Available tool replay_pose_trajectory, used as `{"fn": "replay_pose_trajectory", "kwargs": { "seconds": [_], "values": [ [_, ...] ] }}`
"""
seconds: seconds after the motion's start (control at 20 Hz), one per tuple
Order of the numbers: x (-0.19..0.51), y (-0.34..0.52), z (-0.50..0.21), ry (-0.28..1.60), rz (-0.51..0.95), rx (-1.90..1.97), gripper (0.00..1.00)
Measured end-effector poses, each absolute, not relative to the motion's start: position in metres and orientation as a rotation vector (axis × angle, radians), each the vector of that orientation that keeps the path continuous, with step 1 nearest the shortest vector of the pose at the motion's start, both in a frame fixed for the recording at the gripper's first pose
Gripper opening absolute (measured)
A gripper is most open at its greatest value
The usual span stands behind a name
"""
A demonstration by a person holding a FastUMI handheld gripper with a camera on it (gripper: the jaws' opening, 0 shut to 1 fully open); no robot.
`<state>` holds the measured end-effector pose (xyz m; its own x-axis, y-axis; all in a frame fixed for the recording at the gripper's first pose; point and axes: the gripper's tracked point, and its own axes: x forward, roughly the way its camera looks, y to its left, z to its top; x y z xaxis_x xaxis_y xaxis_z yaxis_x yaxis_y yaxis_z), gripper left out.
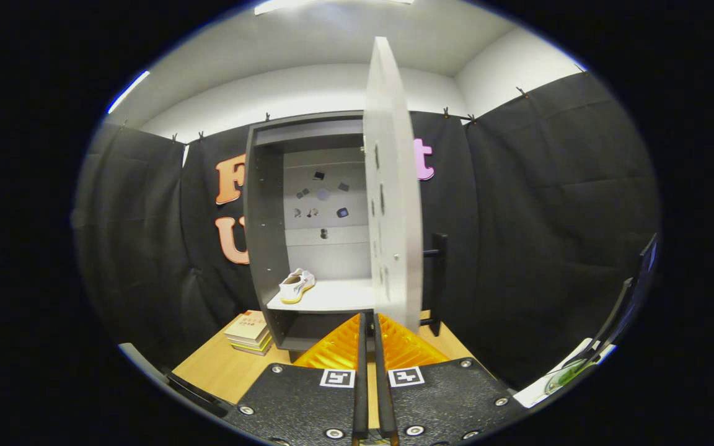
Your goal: Open the shoe cabinet door, grab the shoes and put them into the shoe cabinet, then close the shoe cabinet door.
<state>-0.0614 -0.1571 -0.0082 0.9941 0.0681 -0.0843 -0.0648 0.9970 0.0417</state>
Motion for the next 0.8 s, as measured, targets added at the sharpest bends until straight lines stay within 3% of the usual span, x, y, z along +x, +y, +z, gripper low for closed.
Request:
{"fn": "replay_pose_trajectory", "kwargs": {
  "seconds": [0.3, 0.8],
  "values": [
    [-0.054, -0.069, -0.094, 0.253, 0.172, 0.071, 0.12],
    [-0.012, 0.028, -0.315, 0.622, 0.272, 0.104, 0.17]
  ]
}}
